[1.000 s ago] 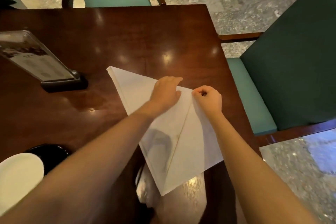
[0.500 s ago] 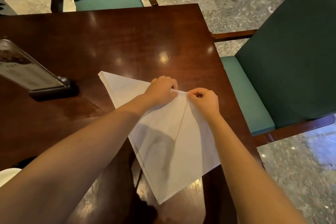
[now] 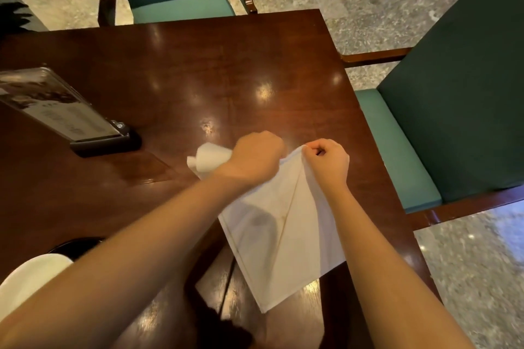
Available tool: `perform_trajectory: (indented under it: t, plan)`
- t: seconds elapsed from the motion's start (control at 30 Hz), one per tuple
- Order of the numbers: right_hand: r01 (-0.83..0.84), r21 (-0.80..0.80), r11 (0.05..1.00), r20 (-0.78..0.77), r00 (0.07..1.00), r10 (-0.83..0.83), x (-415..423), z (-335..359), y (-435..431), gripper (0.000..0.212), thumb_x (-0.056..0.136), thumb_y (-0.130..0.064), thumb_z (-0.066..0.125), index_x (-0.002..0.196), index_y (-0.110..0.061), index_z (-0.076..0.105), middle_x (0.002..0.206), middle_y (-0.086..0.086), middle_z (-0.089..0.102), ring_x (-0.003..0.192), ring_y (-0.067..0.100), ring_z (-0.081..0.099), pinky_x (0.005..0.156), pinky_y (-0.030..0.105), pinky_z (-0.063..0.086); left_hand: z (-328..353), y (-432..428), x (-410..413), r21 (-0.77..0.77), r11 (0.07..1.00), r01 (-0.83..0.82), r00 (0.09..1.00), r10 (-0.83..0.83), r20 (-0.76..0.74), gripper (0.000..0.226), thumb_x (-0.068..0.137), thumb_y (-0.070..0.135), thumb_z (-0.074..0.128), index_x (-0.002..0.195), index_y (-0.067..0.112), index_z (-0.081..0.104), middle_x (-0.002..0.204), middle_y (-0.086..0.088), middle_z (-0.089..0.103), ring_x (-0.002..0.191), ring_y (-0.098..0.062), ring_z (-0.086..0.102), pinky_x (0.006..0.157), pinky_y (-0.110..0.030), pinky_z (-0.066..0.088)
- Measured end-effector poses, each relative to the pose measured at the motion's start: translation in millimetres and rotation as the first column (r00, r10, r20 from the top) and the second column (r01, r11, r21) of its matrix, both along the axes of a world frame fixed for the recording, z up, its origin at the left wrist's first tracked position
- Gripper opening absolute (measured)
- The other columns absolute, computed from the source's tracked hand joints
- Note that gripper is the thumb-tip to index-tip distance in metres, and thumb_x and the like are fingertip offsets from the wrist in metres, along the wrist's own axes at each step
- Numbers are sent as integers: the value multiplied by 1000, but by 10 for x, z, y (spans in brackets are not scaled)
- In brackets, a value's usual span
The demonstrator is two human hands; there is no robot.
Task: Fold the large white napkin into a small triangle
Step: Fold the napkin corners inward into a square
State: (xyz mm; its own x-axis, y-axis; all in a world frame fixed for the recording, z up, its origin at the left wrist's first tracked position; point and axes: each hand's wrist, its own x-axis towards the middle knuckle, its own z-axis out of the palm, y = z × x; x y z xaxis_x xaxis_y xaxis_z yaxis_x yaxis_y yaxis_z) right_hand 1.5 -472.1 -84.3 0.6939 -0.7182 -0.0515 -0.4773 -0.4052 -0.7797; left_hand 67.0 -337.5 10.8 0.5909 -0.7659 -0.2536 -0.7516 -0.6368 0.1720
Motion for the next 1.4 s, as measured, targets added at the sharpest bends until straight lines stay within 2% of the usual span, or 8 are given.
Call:
perform_trajectory:
  t: [0.2,0.47,0.57,0.8,0.97,1.1,1.23,1.4]
  plan:
    - [24,67,997,-7,1000,-24,2,36,17,15,73,-18,56,69,-21,70,80,-12,66,84,13,60,87,44,47,-292,-43,-700,174,978,-116,992,124,-32,35,89,0,46,121,10,53,123,-11,46,107,-29,56,71,-32,39]
    - [-85,177,980,-31,995,92,-12,81,-202,37,89,-25,51,86,9,65,96,24,66,75,32,59,63,31,44,-428,25,-832,125,979,-158,986,162,-24,38,86,-1,51,122,9,47,121,-11,45,103,-27,55,67,-29,34]
    - [-109,228,968,-30,993,118,-2,137,-209,40,88,-36,60,69,0,65,67,10,64,61,22,53,59,24,38,-475,22,-858,128,980,-152,986,159,-42,34,88,2,49,122,9,45,120,-11,46,103,-26,55,67,-28,33]
    - [-85,225,971,-67,992,103,28,119,-209,12,84,-17,62,81,-19,73,80,-10,67,70,5,56,58,17,43,-518,258,-602,-258,907,-333,943,311,-122,35,96,31,38,120,14,55,115,-7,50,111,-25,45,87,-34,33]
    - [-88,188,978,-63,993,102,42,98,-210,17,89,-19,57,85,-19,74,89,-5,69,77,10,57,64,23,43,-766,604,-165,-313,817,-485,874,461,-151,17,89,25,52,98,25,67,91,3,56,94,-20,45,91,-34,31]
    - [-112,137,984,-100,987,127,51,80,-220,26,94,-23,48,88,-15,73,83,-3,65,65,12,51,55,24,39,-814,711,-73,-346,819,-458,885,383,-266,21,81,33,46,60,35,51,59,14,45,70,-16,45,82,-41,45]
    - [-92,208,974,-86,990,112,48,70,-200,24,82,-40,66,79,-16,70,63,-10,58,59,6,47,72,31,42,-847,687,-73,-352,820,-452,889,382,-250,35,89,28,48,57,32,36,61,14,41,73,-19,42,78,-38,39]
    - [-87,137,987,-91,991,100,41,92,-150,15,83,-13,58,79,-19,71,76,-8,66,71,9,55,76,32,49,-849,664,-74,-310,827,-470,880,409,-244,27,96,22,41,70,22,43,70,6,48,77,-21,42,69,-33,30]
